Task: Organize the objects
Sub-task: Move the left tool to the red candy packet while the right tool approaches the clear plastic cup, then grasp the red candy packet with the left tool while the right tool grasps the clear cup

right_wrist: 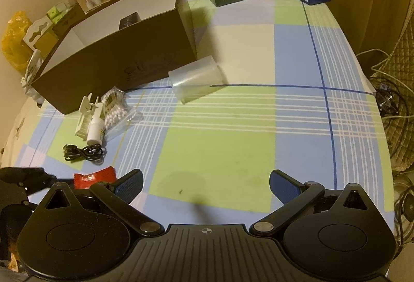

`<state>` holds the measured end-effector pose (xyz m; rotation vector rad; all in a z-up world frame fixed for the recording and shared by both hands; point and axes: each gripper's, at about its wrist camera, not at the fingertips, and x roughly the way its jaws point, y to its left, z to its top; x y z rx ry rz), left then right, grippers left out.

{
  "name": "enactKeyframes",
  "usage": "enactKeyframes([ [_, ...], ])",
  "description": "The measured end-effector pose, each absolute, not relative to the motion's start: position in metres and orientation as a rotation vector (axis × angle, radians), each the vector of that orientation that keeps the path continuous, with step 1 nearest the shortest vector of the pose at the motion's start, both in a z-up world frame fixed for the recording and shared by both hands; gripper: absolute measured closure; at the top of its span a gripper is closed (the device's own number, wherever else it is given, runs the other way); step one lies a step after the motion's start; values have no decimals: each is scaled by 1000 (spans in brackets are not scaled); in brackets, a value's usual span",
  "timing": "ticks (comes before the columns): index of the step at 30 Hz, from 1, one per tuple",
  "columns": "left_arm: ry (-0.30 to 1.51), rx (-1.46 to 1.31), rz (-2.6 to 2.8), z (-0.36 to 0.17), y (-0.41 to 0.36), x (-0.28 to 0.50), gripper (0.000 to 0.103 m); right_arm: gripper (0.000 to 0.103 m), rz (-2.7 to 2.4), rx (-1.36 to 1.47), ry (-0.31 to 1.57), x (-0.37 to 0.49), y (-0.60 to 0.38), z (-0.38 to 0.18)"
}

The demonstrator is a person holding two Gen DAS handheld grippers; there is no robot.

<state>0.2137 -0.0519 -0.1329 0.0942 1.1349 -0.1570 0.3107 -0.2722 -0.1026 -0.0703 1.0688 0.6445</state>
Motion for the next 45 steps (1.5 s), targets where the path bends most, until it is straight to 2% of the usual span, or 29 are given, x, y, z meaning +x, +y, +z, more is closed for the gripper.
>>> enactKeyframes([
  [4, 1087, 196, -156, -124, -54, 214, 30, 2, 639, -66, 1065, 310, -275, -101],
  [9, 1050, 300, -239, -129, -67, 217, 31, 2, 630, -54, 1076, 310, -277, -102],
  [11, 1073, 311, -243, -135, -71, 222, 47, 2, 628, -52, 1076, 309, -278, -101],
  [13, 1089, 274, -235, -139, -70, 225, 72, 2, 631, -51, 1071, 307, -279, -99],
  [15, 1095, 235, -214, -141, -67, 224, 77, 2, 629, -48, 1070, 306, -281, -98],
  [24, 1099, 82, -137, -138, -59, 223, 79, 2, 629, -40, 1077, 302, -282, -100],
  [31, 1018, 22, -68, -109, -50, 220, 80, 2, 665, -45, 1050, 308, -273, -100],
  [38, 960, -22, 70, -82, -20, 234, 80, 2, 717, -56, 973, 334, -252, -98],
  [45, 951, -49, 188, -78, 10, 252, 79, 2, 776, -98, 921, 371, -221, -111],
])
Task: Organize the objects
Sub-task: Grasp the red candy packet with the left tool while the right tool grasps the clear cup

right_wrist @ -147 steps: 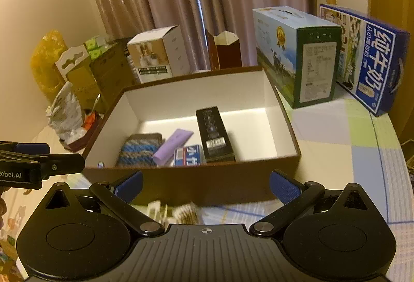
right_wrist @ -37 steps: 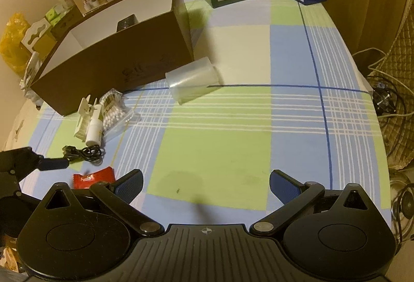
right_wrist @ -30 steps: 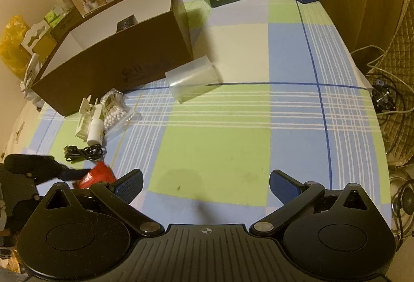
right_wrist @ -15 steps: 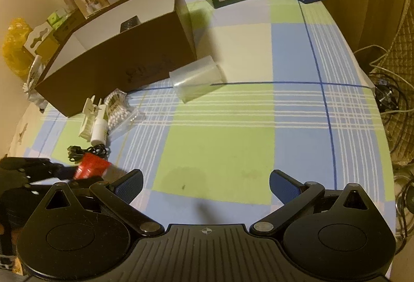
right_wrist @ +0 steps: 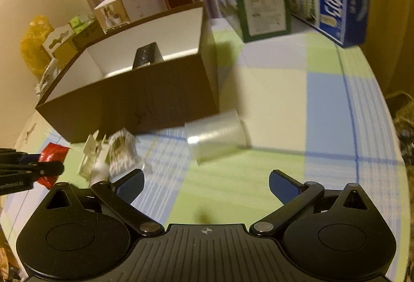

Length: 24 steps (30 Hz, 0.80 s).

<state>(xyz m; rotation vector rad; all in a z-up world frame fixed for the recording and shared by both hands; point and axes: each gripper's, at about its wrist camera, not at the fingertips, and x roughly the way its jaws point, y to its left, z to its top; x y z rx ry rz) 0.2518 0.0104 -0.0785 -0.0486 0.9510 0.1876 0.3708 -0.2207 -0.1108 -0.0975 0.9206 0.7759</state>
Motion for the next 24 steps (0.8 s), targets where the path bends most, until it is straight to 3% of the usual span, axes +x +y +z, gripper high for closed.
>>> enactKeyframes([
  [11, 975, -105, 313, -85, 55, 250, 79, 10, 804, -203, 913, 413, -180, -137],
  [21, 985, -122, 374, -87, 78, 241, 79, 33, 802, -315, 925, 419, -158, -159],
  [24, 984, -125, 384, -86, 81, 238, 79, 34, 797, -331, 921, 417, -157, -159],
])
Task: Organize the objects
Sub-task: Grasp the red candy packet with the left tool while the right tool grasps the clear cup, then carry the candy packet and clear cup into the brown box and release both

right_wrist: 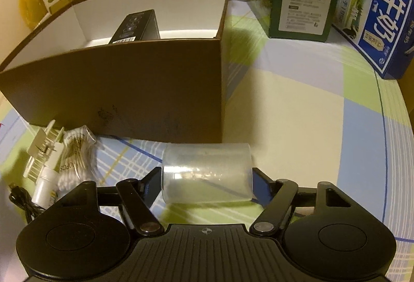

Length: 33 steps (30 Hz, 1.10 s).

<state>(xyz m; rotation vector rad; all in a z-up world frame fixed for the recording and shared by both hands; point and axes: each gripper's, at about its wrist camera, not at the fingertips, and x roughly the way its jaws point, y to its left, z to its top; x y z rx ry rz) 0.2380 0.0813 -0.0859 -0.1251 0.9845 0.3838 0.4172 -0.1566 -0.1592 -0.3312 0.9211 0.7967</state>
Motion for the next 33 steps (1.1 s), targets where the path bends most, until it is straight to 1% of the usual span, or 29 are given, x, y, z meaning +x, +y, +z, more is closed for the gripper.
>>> enactKeyframes([
  [11, 962, -122, 399, -75, 88, 227, 79, 34, 819, -285, 914, 395, -170, -131],
  [21, 874, -97, 354, -37, 88, 229, 79, 34, 891, -177, 863, 378, -193, -73],
  [28, 810, -67, 310, -13, 88, 247, 79, 34, 924, -106, 791, 383, -176, -35],
  [33, 782, -44, 281, -4, 89, 264, 79, 34, 927, -101, 769, 390, -154, -27],
])
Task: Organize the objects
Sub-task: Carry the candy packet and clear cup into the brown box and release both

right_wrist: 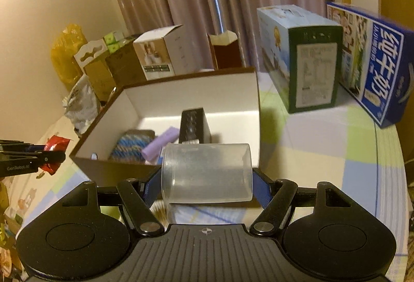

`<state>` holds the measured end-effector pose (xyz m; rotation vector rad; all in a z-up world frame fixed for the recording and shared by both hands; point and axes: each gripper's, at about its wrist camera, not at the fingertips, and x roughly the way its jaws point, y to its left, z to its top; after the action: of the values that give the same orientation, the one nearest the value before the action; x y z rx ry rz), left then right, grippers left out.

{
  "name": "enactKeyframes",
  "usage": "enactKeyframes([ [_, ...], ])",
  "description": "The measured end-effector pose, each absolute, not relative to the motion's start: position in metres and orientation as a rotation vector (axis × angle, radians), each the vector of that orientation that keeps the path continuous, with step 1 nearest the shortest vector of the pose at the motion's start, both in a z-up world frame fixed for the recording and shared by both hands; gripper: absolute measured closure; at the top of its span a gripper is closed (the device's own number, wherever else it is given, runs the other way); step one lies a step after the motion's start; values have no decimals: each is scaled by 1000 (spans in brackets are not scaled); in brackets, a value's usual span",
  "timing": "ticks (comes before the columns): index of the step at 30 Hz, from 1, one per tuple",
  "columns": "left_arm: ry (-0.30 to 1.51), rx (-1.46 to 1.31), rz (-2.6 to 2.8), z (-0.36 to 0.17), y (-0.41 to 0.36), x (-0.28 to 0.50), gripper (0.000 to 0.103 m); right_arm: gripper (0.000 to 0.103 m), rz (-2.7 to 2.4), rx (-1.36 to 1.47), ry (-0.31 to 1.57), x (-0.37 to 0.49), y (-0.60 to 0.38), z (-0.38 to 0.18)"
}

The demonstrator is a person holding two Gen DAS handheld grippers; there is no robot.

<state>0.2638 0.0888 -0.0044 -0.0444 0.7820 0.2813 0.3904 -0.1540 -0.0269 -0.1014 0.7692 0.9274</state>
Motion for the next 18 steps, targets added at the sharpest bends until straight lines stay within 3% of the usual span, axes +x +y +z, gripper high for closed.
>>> enactKeyframes([
  [18, 814, 4, 220, -16, 122, 355, 79, 34, 837, -135, 770, 453, -78, -42],
])
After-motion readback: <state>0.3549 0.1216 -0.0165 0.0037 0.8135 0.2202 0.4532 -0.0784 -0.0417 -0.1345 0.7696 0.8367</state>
